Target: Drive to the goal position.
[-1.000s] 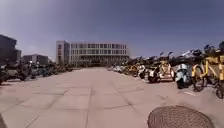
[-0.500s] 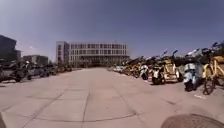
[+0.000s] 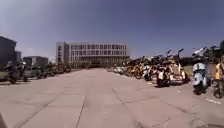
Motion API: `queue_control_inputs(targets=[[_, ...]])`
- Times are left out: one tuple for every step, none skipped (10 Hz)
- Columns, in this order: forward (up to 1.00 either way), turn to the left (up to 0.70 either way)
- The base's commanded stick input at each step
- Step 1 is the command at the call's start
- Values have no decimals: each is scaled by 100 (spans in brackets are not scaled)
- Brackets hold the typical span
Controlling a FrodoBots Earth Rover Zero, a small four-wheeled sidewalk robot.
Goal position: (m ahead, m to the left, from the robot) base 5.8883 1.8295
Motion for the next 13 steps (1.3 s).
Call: queue_control_inputs(targets=[[70,0],[70,0],[70,0],[70,0],[70,0],[70,0],[70,0],[70,0],[70,0],[70,0],[70,0],[70,0],[70,1]])
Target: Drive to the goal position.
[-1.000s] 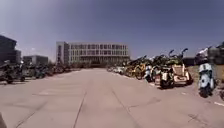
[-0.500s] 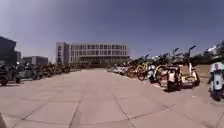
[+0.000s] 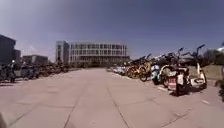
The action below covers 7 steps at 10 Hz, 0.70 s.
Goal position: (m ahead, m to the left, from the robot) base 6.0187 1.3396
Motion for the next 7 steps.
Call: queue_control_inputs(targets=[[70,35],[70,35],[70,35],[70,35],[70,35],[70,35],[70,35]])
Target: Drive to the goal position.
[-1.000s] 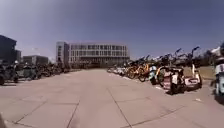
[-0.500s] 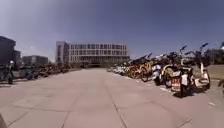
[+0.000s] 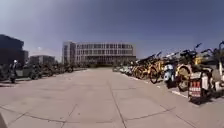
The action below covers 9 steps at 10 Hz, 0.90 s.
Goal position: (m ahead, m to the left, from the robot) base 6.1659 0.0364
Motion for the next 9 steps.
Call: queue_control_inputs(targets=[[70,35],[70,35],[70,0],[70,0],[70,0],[70,0],[70,0],[70,0],[70,0]])
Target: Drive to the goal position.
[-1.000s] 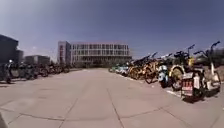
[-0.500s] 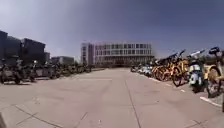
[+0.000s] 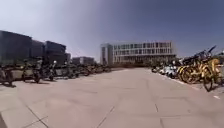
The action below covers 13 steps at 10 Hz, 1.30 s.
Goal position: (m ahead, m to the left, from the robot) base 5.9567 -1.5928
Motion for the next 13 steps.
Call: queue_control_inputs(targets=[[70,0],[70,0],[70,0],[70,0],[70,0],[70,0],[70,0],[70,0],[70,0],[70,0],[70,0],[70,0],[70,0]])
